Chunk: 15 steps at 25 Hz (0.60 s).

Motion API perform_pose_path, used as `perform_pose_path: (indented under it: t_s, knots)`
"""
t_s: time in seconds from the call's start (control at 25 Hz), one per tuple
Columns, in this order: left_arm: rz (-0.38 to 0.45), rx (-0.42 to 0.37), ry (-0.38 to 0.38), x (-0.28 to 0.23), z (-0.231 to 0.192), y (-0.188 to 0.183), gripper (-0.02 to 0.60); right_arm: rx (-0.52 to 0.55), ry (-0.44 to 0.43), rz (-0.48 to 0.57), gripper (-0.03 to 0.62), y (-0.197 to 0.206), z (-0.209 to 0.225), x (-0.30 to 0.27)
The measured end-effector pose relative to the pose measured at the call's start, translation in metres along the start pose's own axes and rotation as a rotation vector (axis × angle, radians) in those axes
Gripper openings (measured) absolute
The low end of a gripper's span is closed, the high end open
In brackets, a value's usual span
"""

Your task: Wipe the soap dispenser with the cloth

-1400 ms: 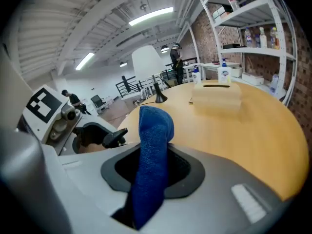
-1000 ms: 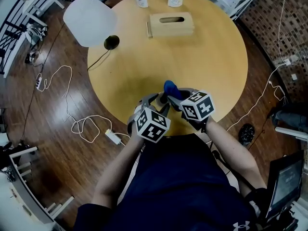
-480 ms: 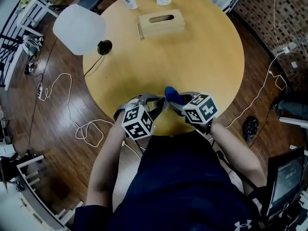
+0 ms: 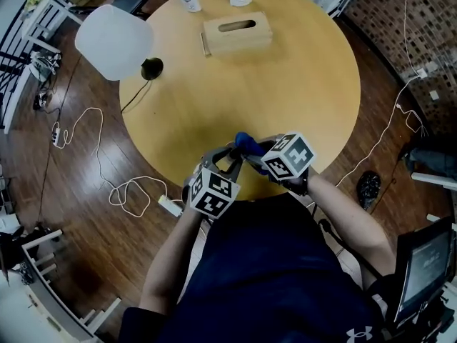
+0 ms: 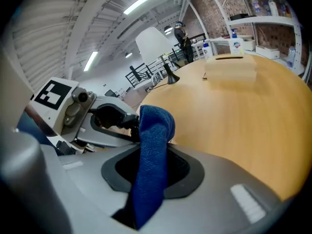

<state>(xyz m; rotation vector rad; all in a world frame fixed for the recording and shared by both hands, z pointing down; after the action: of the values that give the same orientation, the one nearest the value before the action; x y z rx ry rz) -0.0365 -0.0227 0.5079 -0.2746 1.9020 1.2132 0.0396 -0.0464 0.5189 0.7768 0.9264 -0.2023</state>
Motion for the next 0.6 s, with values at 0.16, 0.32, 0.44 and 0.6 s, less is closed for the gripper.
perform_pose_path:
  t_s: [0.16, 0.32, 0.44, 0.6]
  knots:
    - [-0.041, -0.149, 0.137, 0.001, -0.001, 0.003, 0.130, -0.020, -0.017, -0.029, 0.094, 0.026, -0.009, 0.005]
    - [-0.102, -0.339, 0.265, 0.003, 0.000, 0.004, 0.131, -0.007, -0.044, -0.060, 0.094, 0.041, -0.017, 0.013]
    - [-0.157, -0.415, 0.233, 0.007, 0.001, 0.005, 0.141, 0.015, -0.010, -0.048, 0.095, 0.030, -0.007, 0.021]
    - [-0.025, -0.093, 0.084, 0.014, 0.000, 0.005, 0.196, 0.119, 0.024, -0.019, 0.095, -0.008, 0.004, 0.012]
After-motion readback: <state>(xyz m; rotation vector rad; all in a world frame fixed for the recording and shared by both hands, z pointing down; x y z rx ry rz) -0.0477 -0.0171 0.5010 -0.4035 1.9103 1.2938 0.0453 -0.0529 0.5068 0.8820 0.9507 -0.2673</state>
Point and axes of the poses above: the fingertips, and each gripper's own axes: x backward along the fingers, z to its right, y out of its underside, the point moved 5 cm from there along x, backward along the fingers, and after that the axes turned 12 degrees about y, right-handed, at the moved point
